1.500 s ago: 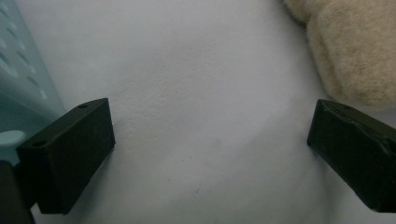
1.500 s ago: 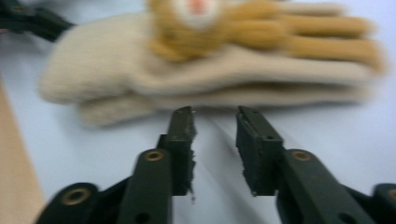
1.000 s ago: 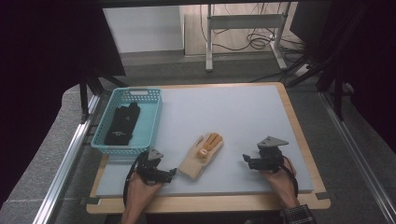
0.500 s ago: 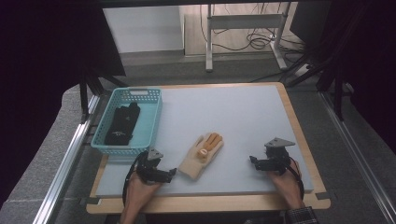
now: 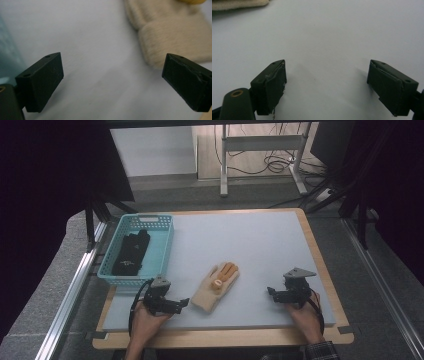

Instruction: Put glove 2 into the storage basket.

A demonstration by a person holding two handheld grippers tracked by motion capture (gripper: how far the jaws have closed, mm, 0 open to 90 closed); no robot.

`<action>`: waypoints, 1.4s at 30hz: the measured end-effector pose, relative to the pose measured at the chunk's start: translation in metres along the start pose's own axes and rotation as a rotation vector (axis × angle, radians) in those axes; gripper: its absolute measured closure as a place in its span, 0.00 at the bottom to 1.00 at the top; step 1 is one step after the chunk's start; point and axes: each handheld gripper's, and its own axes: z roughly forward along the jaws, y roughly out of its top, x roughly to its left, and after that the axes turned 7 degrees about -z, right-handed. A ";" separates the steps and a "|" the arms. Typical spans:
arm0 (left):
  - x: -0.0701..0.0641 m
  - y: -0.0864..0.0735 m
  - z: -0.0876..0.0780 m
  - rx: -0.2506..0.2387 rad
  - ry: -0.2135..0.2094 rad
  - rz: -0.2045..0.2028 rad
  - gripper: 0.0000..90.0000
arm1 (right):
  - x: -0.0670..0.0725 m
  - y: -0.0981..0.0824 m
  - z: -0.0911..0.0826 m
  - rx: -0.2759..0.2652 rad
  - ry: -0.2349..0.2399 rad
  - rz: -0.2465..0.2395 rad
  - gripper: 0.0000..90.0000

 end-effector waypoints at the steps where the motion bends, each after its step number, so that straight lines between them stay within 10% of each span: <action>1: -0.003 0.003 0.001 0.002 -0.007 0.006 0.05 | 0.000 0.000 0.000 0.000 0.000 0.000 0.17; 15: -0.054 0.053 0.036 0.072 -0.052 0.114 0.01 | 0.000 0.000 0.000 -0.001 0.000 0.001 0.17; 29: -0.078 0.063 0.086 0.216 0.107 0.187 0.05 | 0.000 0.000 0.000 0.000 0.001 0.001 0.17; 42: -0.082 0.061 0.084 0.221 0.061 0.177 0.59 | 0.000 0.000 0.000 -0.001 0.000 0.002 0.17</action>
